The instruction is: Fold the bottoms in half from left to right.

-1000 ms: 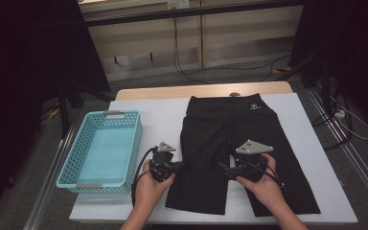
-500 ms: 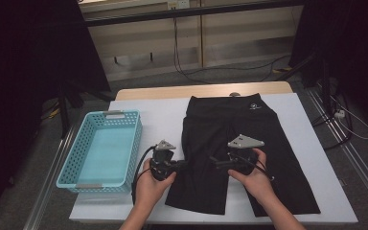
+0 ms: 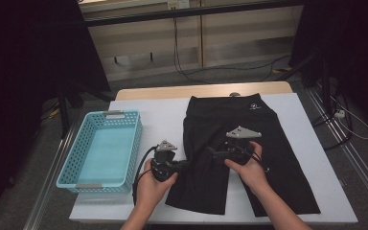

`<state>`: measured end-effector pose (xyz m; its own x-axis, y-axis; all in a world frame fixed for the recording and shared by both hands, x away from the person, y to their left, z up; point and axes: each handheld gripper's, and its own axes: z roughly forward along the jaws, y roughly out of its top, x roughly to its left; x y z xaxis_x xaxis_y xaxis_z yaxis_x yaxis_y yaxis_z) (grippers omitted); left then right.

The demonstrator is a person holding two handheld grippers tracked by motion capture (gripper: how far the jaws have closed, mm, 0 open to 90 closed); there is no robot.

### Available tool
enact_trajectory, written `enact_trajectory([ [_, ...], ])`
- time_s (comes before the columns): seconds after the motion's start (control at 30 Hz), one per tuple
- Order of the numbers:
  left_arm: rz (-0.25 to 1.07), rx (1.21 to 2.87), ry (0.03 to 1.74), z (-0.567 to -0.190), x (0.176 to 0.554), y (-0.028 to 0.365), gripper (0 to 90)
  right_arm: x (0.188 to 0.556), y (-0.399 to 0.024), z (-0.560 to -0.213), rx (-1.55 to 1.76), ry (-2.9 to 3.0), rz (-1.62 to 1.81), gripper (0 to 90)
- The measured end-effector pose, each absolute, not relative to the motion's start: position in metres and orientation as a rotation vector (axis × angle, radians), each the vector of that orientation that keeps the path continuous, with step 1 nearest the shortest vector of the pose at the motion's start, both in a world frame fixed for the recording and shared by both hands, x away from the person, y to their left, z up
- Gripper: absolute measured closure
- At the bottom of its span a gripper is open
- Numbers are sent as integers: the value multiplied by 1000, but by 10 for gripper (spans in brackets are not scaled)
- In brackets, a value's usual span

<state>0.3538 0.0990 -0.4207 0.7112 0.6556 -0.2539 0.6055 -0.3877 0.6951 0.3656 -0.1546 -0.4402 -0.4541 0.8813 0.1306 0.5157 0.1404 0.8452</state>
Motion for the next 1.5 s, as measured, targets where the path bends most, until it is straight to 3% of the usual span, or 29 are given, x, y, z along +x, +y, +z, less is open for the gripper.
enact_trajectory([
  [0.6,76,2086,946,-420,353,96,882,388,-127,-434,1317,2022,1237,102],
  [1.27,76,2079,932,-420,350,93,884,413,-88,-453,1316,2119,1200,108],
  [1.5,76,2074,925,-419,348,93,884,426,-79,-461,1332,2143,1152,165],
])
